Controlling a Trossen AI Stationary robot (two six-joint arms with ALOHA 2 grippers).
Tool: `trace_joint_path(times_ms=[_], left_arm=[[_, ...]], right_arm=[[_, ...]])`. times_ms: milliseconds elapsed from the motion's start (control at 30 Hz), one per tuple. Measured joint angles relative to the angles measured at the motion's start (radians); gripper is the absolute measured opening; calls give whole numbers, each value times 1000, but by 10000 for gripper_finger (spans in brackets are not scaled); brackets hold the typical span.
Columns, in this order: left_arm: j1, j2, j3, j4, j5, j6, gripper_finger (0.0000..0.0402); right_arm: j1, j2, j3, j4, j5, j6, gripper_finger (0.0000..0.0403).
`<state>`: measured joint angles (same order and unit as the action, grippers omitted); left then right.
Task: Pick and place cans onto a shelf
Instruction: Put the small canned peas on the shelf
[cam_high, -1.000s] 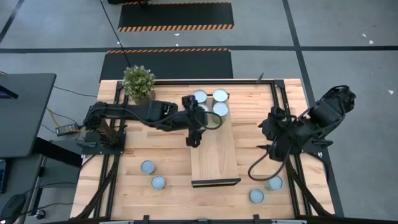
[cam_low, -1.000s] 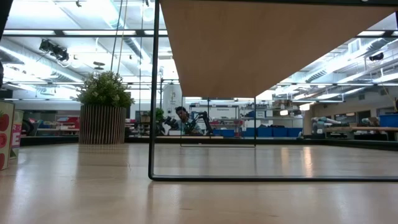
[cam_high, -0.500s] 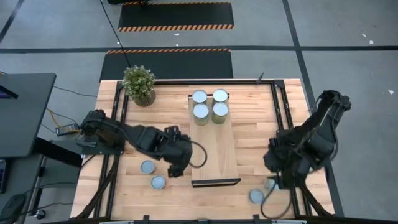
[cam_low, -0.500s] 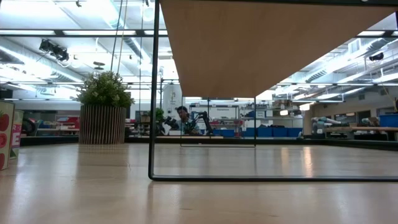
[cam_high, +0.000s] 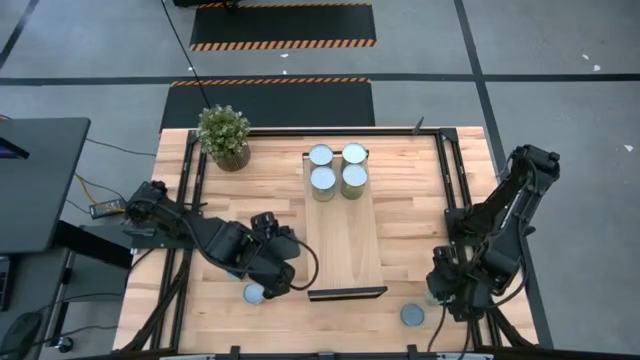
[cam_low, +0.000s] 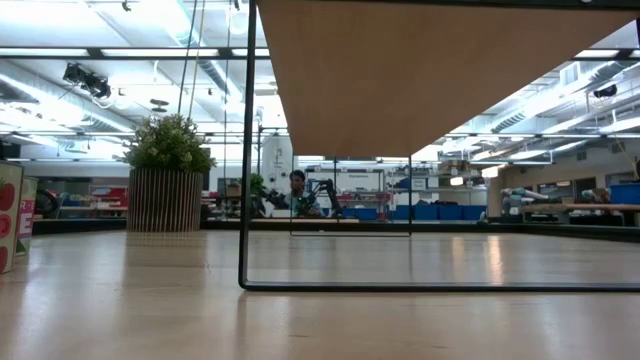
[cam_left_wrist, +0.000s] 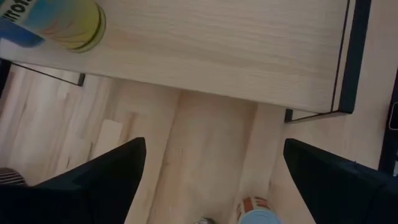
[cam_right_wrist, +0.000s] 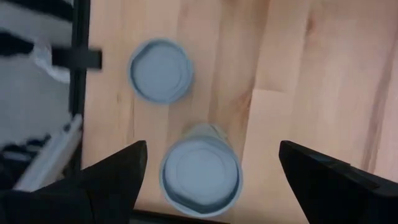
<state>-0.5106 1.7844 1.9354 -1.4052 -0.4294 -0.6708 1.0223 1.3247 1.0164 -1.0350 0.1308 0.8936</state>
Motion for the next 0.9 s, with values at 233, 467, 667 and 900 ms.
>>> trace_joint_path(times_ms=[233,467,667,900], left_arm=[[0,0,0,-8,25,-21,387],[0,0,0,-14,27,-31,387],[6,0,0,-42,27,-26,387],[-19,-1,-11,-145,112,-96,387]], right_arm=[[24,0,-62,115,-32,-177,373],[26,0,-77,219,-6,-234,373],[11,69,-76,313,19,-253,373],[10,187,-22,315,-2,-267,372]])
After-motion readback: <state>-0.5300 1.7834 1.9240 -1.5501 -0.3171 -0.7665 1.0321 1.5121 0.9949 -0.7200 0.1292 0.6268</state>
